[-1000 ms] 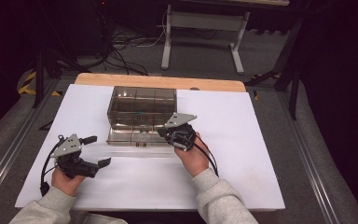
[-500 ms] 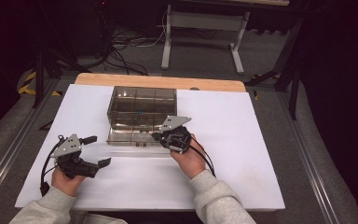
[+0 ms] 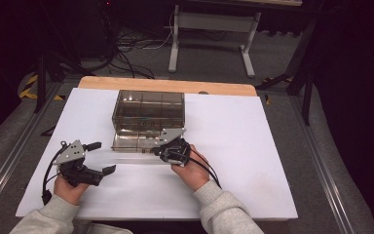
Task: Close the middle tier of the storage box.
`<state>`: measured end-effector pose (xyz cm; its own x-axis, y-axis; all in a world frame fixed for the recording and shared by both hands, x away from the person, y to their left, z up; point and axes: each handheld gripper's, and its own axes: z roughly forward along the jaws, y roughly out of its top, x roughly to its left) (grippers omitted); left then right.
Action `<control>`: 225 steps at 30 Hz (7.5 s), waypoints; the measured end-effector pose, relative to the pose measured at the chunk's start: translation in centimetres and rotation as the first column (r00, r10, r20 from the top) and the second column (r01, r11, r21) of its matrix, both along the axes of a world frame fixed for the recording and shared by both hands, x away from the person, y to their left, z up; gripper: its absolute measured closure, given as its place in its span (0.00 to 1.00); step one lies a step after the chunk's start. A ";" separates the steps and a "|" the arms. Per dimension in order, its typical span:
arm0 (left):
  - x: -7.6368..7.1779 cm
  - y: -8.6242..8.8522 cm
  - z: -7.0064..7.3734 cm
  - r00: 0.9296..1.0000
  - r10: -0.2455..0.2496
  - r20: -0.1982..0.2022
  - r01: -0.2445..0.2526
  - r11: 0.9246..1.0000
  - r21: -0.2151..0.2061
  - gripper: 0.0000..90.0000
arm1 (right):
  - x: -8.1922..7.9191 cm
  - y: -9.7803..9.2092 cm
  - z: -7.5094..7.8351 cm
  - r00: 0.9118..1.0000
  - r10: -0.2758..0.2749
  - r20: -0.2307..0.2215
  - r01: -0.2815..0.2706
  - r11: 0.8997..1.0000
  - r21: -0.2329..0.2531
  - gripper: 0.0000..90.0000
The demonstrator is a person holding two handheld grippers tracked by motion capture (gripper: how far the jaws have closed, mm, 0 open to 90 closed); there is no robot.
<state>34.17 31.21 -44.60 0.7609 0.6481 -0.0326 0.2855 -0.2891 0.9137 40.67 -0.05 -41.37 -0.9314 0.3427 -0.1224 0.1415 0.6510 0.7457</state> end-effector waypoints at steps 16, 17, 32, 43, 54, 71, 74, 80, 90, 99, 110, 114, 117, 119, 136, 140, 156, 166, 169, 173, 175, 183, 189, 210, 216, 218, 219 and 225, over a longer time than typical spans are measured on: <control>0.0 0.0 0.0 1.000 -0.002 -0.001 0.002 1.000 -0.001 0.01 | -0.1 0.9 -1.3 1.000 -0.002 -0.018 0.001 0.997 -0.078 1.00; 0.0 0.0 0.0 1.000 -0.003 0.000 0.003 1.000 0.000 0.01 | 0.0 0.9 -1.4 1.000 -0.004 -0.026 0.002 0.996 -0.086 1.00; 0.0 0.0 0.0 1.000 -0.003 -0.001 0.003 1.000 -0.001 0.01 | 0.6 1.2 -2.2 0.998 -0.039 -0.045 0.033 0.993 -0.116 1.00; 0.0 0.0 0.0 1.000 -0.003 -0.001 0.003 1.000 -0.001 0.01 | 0.8 1.3 -2.2 0.998 -0.059 -0.031 0.055 0.993 -0.108 1.00; 0.0 0.0 0.0 1.000 -0.004 0.001 0.004 1.000 -0.001 0.01 | 1.0 1.3 -1.9 0.996 -0.084 -0.009 0.083 0.992 -0.094 1.00; 0.0 0.0 0.0 1.000 -0.004 -0.002 0.004 1.000 -0.004 0.01 | 3.1 0.9 -1.7 0.988 -0.151 -0.015 0.150 0.988 -0.048 1.00; 0.0 0.0 0.0 1.000 -0.004 -0.002 0.004 1.000 -0.004 0.01 | 3.2 1.0 -1.7 0.988 -0.155 -0.009 0.155 0.987 -0.046 1.00; 0.0 0.0 0.0 1.000 -0.004 0.004 0.004 1.000 -0.001 0.01 | 3.7 1.1 -1.8 0.986 -0.167 -0.006 0.167 0.985 -0.039 1.00; 0.0 0.0 0.0 1.000 -0.005 0.003 0.005 1.000 -0.001 0.01 | 4.3 1.1 -2.0 0.983 -0.183 -0.001 0.183 0.983 -0.018 1.00; 0.0 0.0 0.0 1.000 -0.005 0.005 0.005 1.000 -0.001 0.01 | 4.9 1.4 -2.2 0.975 -0.222 0.017 0.222 0.975 -0.003 0.98; -0.1 0.0 0.0 1.000 -0.003 0.006 0.003 1.000 0.003 0.01 | 5.8 1.5 -2.3 0.960 -0.276 0.049 0.275 0.961 0.021 1.00; -0.1 0.0 0.0 1.000 -0.004 0.005 0.004 1.000 0.001 0.01 | 5.6 1.8 -2.4 0.957 -0.281 0.078 0.280 0.960 0.014 1.00; -0.1 0.0 0.0 1.000 -0.005 0.005 0.005 1.000 0.000 0.01 | 5.6 1.6 -2.3 0.958 -0.280 0.064 0.280 0.960 0.015 1.00; -0.1 0.0 0.0 1.000 -0.005 0.002 0.005 1.000 -0.001 0.01 | 5.6 1.5 -2.2 0.960 -0.275 0.051 0.275 0.961 0.017 1.00; -0.1 0.0 0.0 1.000 -0.002 0.006 0.002 1.000 -0.001 0.01 | 3.7 0.1 0.3 0.986 -0.164 0.016 0.163 0.984 0.071 0.68; 0.0 0.0 0.0 1.000 -0.002 0.006 0.002 1.000 -0.001 0.01 | 3.2 -0.3 0.7 0.990 -0.140 0.023 0.137 0.987 0.086 0.56; -0.1 0.1 0.0 1.000 0.002 0.011 -0.002 1.000 0.001 0.01 | 1.5 -3.1 2.0 0.989 -0.135 0.062 0.122 0.976 0.178 0.35; -0.2 0.1 0.0 1.000 0.001 0.004 -0.001 1.000 -0.006 0.01 | 0.9 -4.6 2.0 0.988 -0.142 0.062 0.127 0.971 0.202 0.25; -0.2 0.1 0.1 1.000 0.002 0.007 -0.002 1.000 -0.005 0.01 | 0.5 -5.7 2.0 0.987 -0.153 0.057 0.136 0.964 0.229 0.20; -0.2 0.1 0.1 1.000 0.004 0.009 -0.004 1.000 -0.004 0.01 | -0.2 -7.5 2.0 0.985 -0.160 0.069 0.135 0.951 0.278 0.14; -0.2 0.1 0.1 1.000 0.005 0.014 -0.005 1.000 0.000 0.01 | -0.5 -8.3 1.9 0.982 -0.165 0.091 0.133 0.949 0.287 0.09; -0.2 0.1 0.1 1.000 0.009 0.018 -0.009 1.000 0.002 0.01 | -1.5 -11.9 0.9 0.972 -0.218 0.085 0.173 0.915 0.363 0.02; -0.3 0.1 0.1 1.000 0.009 0.014 -0.008 1.000 -0.004 0.01 | -1.5 -14.2 0.0 0.965 -0.248 0.085 0.196 0.899 0.391 0.00; -0.3 0.1 0.2 1.000 0.012 0.025 -0.012 1.000 -0.001 0.00 | -3.4 -19.2 -3.3 0.950 -0.310 0.040 0.276 0.891 0.361 0.00; -0.3 0.2 0.2 1.000 0.016 0.026 -0.016 1.000 0.000 0.00 | -4.0 -20.7 -3.9 0.948 -0.319 0.010 0.293 0.882 0.368 0.00; -0.3 0.2 0.2 0.999 0.017 0.027 -0.017 1.000 0.001 0.00 | -4.3 -21.0 -4.0 0.947 -0.320 0.018 0.290 0.881 0.374 0.00; -0.3 0.2 0.2 0.999 0.017 0.027 -0.017 1.000 0.001 0.00 | -4.4 -21.2 -4.0 0.947 -0.321 0.017 0.291 0.879 0.377 0.00; -0.3 0.2 0.2 0.999 0.021 0.025 -0.020 1.000 -0.004 0.00 | -4.3 -21.3 -4.4 0.942 -0.335 -0.011 0.316 0.876 0.364 0.00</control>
<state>33.84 31.39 -44.45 0.7480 0.6635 -0.0164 0.2687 -0.2802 0.9216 36.41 -21.33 -45.72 -0.7553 0.6550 0.0212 0.2558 0.2648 0.9298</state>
